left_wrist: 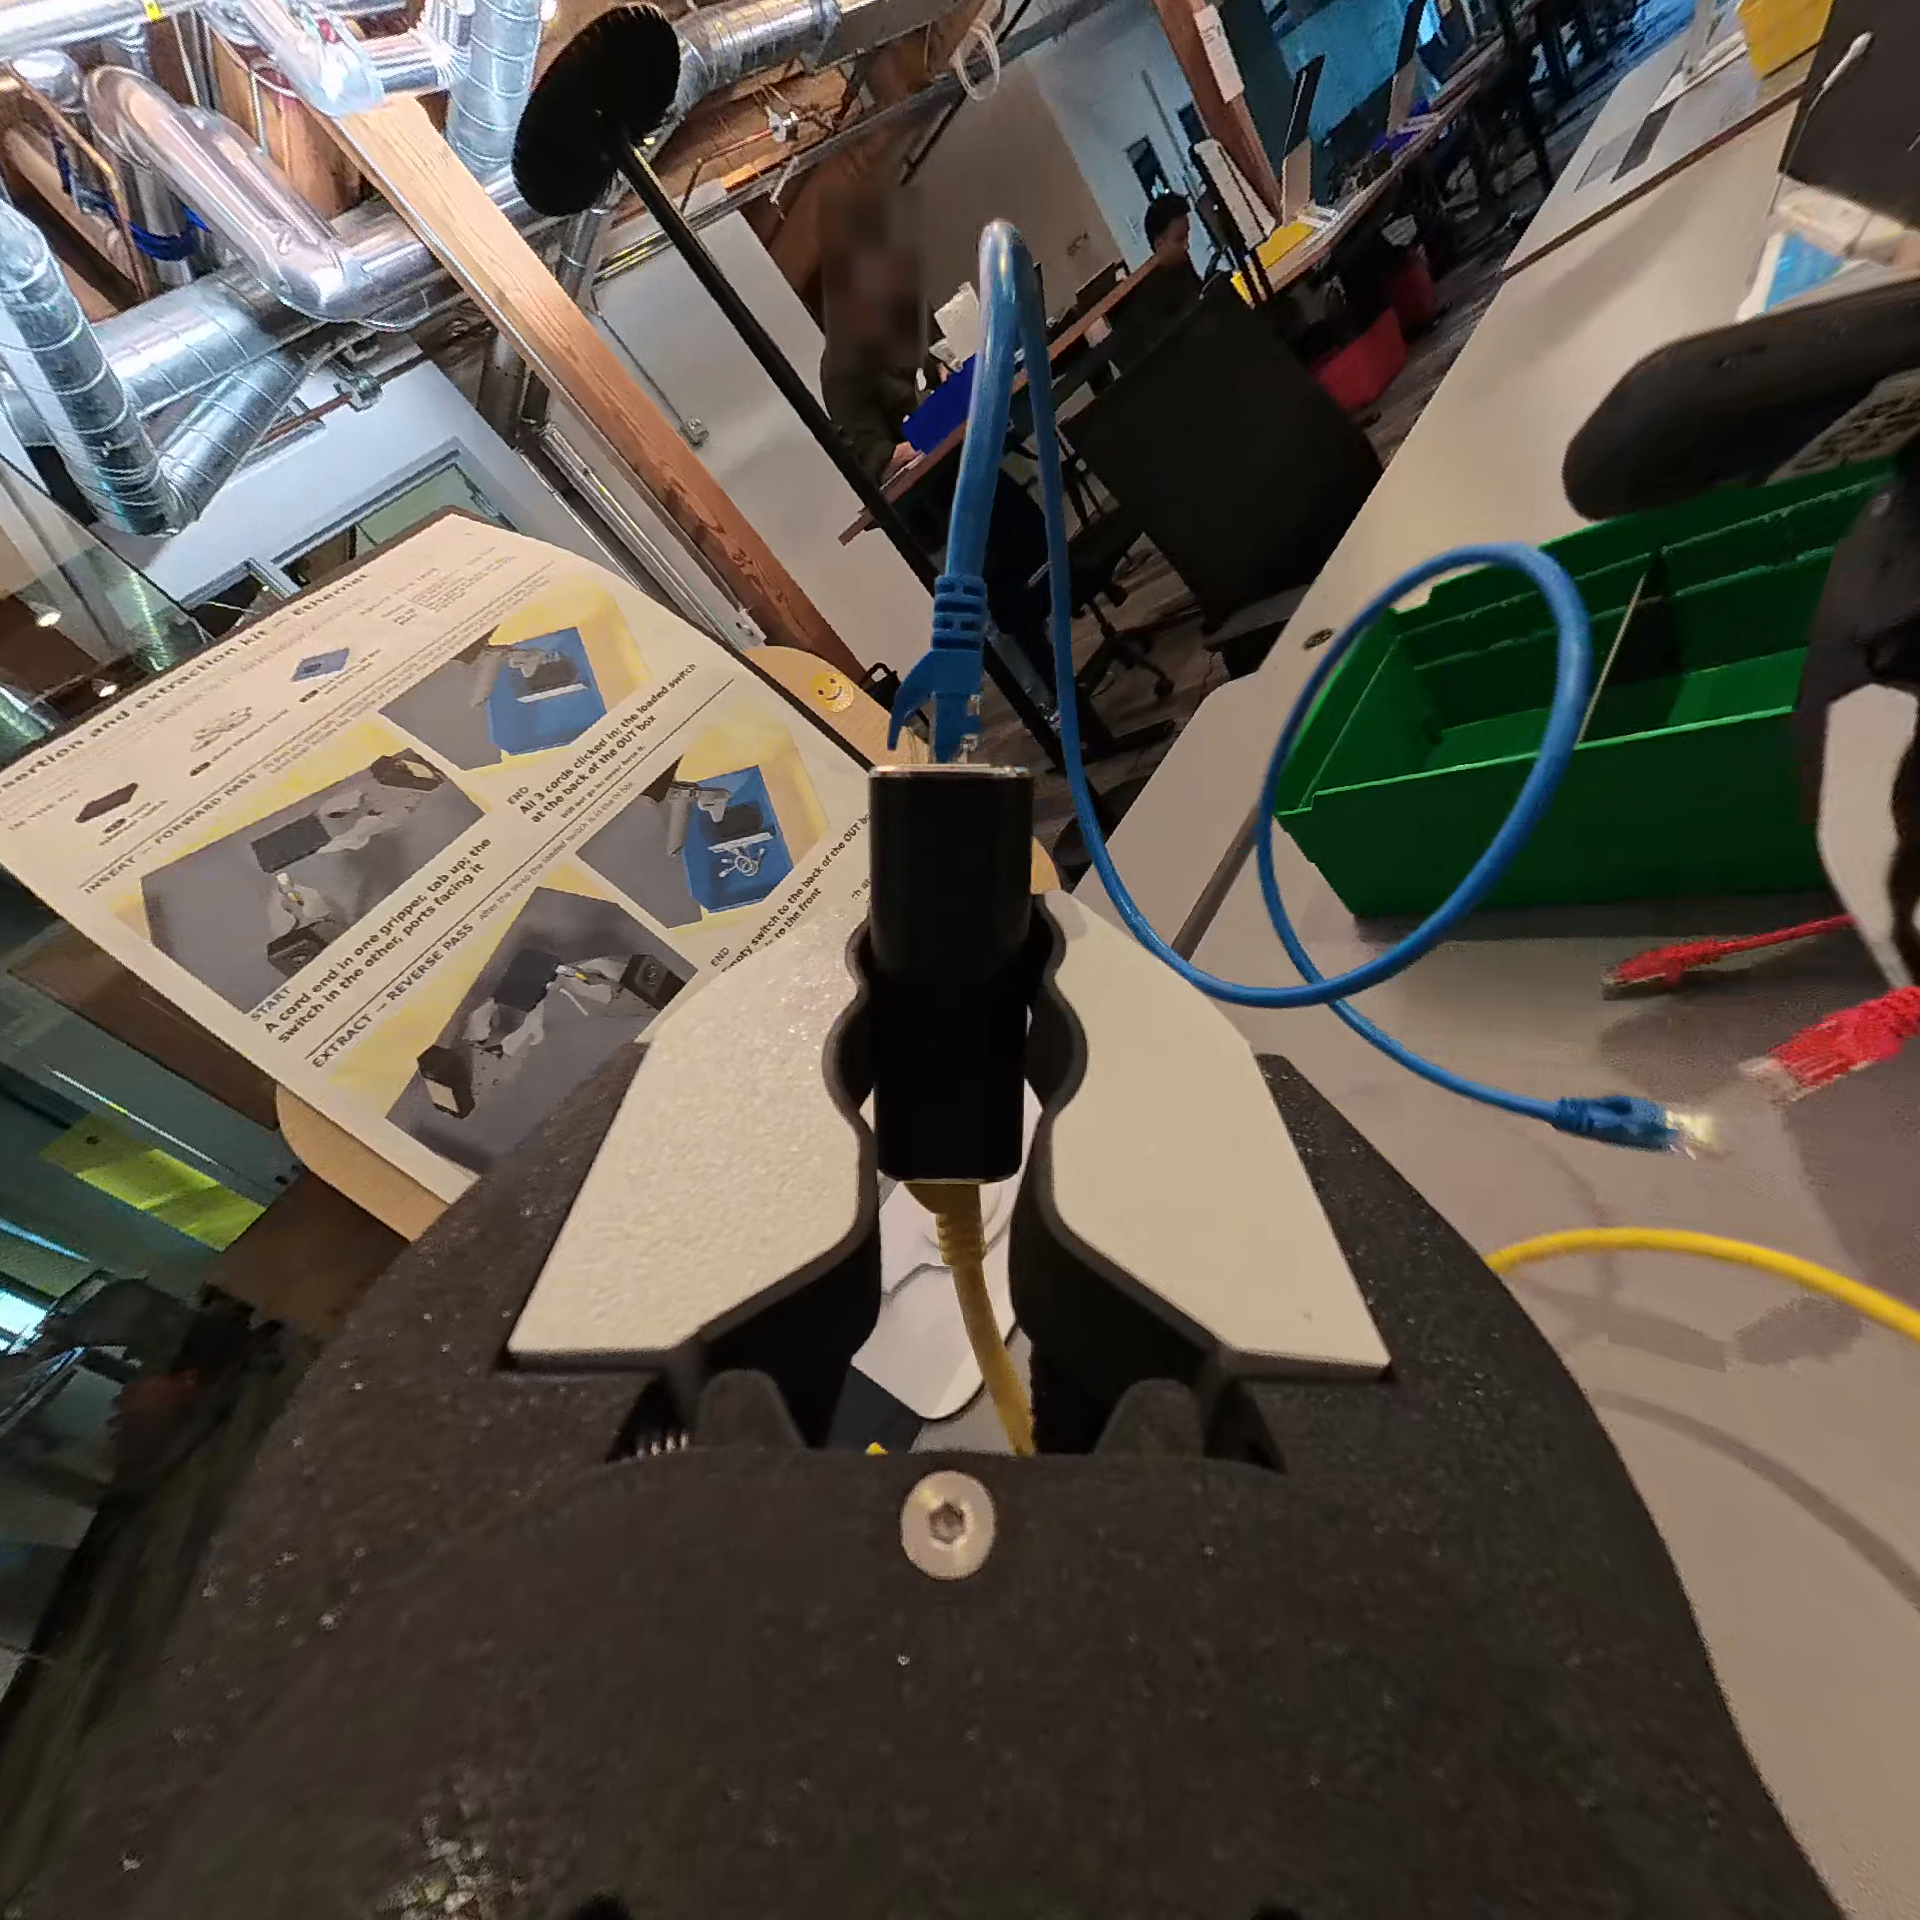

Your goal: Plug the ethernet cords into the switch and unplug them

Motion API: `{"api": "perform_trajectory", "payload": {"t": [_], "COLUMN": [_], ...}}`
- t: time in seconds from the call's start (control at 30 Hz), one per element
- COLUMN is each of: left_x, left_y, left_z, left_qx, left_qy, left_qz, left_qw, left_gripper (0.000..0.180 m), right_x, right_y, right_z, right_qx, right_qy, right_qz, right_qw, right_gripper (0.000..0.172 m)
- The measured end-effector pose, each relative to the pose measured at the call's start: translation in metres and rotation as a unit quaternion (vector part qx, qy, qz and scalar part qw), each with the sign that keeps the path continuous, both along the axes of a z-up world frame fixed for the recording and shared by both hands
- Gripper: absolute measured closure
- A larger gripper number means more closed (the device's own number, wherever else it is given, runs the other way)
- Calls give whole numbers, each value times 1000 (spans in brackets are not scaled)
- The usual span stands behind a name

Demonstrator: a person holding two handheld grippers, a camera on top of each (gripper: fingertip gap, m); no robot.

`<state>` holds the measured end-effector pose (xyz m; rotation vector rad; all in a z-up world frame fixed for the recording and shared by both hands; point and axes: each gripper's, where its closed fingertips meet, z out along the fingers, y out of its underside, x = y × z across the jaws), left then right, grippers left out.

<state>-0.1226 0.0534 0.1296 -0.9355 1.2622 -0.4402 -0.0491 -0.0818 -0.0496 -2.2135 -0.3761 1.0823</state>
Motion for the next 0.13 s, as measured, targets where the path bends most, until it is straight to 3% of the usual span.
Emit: {"api": "perform_trajectory", "payload": {"t": [0.13], "left_x": [0], "left_y": [3], "left_z": [-2], "left_qx": [3], "left_qy": [6], "left_qz": [6], "left_qw": [1000], "left_gripper": [156], "right_x": [-10], "right_y": [-25], "right_z": [34], "right_qx": [-42], "right_qy": [196], "right_qz": [45], "right_qw": [979], "right_gripper": [166]}}
